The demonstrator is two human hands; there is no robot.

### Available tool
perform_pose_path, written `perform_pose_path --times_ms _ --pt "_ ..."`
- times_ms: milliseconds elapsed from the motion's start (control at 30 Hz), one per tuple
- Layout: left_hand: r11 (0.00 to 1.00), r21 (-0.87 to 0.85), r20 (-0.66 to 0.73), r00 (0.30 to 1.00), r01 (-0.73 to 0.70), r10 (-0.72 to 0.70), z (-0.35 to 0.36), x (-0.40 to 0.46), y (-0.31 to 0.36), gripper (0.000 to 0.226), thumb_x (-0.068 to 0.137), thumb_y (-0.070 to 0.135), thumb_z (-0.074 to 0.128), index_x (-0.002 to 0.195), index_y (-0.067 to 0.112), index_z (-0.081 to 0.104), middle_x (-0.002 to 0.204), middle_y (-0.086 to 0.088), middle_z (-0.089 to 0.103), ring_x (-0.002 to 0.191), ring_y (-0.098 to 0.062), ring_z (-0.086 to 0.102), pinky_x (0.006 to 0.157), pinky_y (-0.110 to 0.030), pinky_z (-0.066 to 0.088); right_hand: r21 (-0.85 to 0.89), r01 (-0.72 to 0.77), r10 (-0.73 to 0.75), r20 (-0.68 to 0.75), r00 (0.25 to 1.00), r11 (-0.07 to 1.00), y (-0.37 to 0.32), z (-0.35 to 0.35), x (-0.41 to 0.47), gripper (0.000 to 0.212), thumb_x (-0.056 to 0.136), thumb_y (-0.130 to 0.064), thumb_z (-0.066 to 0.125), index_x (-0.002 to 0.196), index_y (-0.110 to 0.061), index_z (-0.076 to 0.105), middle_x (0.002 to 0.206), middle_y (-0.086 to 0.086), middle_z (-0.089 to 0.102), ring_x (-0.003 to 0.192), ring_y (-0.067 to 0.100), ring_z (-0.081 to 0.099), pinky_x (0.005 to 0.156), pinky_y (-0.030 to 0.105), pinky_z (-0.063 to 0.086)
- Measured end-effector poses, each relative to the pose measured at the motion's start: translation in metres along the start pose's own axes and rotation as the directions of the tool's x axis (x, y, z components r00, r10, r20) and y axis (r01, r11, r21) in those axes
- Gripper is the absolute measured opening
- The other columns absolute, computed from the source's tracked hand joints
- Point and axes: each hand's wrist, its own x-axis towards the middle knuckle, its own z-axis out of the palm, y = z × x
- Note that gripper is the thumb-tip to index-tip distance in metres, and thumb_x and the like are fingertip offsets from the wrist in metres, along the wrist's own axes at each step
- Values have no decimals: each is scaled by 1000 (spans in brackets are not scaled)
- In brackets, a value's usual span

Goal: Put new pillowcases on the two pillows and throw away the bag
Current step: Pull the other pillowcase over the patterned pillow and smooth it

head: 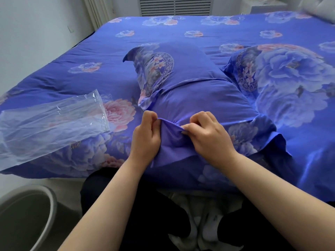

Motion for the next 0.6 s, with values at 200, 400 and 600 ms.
perform_pose_path --times_ms 200,400,600 --pt "975 131 692 688 180 -220 2 51 3 22 94 17 49 72 19 45 64 8 47 67 -10 41 65 -27 37 -52 -445 443 253 860 894 -21 -2 18 21 95 -25 42 88 -11 57 78 13 66 74 39 58 59 35 32" --pt "977 210 194 979 25 -67 7 28 6 16 89 27 60 78 18 53 70 5 57 69 -18 50 66 -32 40 -103 -657 608 506 612 747 9 23 46 27 98 -29 39 91 -10 56 106 17 64 98 37 56 70 32 33" --pt "873 371 48 946 -315 321 17 -46 7 38 90 44 58 104 10 69 104 -2 68 96 -22 60 86 -34 48 -68 -668 570 589 573 741 14 25 50 30 93 -21 44 66 -10 50 79 13 61 75 30 49 64 30 33"
